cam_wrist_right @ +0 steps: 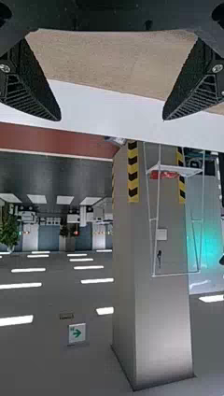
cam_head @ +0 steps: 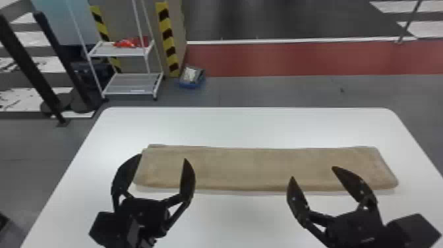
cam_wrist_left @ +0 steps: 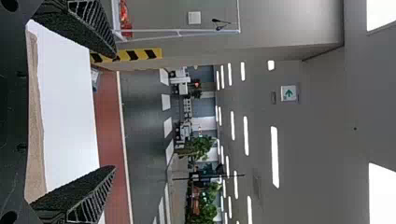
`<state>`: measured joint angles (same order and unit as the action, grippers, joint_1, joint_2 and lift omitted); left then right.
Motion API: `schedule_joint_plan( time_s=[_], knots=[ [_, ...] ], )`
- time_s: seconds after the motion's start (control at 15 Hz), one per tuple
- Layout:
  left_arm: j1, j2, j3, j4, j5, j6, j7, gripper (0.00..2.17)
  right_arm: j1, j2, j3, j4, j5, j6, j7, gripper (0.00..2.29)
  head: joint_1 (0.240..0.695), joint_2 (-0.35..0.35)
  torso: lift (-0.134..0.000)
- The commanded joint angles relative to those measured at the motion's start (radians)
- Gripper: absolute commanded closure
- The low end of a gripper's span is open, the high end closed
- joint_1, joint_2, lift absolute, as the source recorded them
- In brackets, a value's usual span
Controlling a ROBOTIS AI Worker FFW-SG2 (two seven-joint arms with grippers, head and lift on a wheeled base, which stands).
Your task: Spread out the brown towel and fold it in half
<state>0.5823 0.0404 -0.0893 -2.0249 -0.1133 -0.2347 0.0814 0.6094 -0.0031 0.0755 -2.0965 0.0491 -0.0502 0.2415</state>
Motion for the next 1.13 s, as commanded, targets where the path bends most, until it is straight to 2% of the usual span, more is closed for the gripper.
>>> schedule_joint_plan(
  time_s=[0.0,0.2,0.33,0.47,0.73,1.07],
  knots=[
    [0.007,0.001,0.006,-0.017,0.004,0.010,0.001,0.02,0.006,0.004,0.000,-0.010,-0.002,-0.006,-0.013,0.08,0.695,0.078,-0.057],
    [0.017,0.001,0.013,-0.043,0.027,0.038,0.001,0.02,0.018,0.004,-0.016,-0.026,-0.064,0.003,-0.016,0.08,0.695,0.078,-0.057],
    [0.019,0.001,0.014,-0.051,0.040,0.078,0.000,0.02,0.027,0.004,-0.026,-0.036,-0.081,0.000,-0.018,0.09,0.695,0.075,-0.057],
    [0.019,-0.005,0.017,-0.058,0.052,0.145,0.001,0.02,0.033,0.004,-0.033,-0.036,-0.089,-0.009,-0.024,0.09,0.695,0.070,-0.057],
    [0.019,-0.005,0.025,-0.058,0.055,0.142,0.014,0.02,0.035,0.004,-0.037,-0.036,-0.089,-0.009,-0.048,0.09,0.695,0.065,-0.057],
    [0.017,-0.007,0.034,-0.058,0.056,0.139,0.021,0.02,0.032,0.004,-0.060,-0.036,-0.101,0.003,-0.050,0.09,0.695,0.062,-0.057]
  ],
)
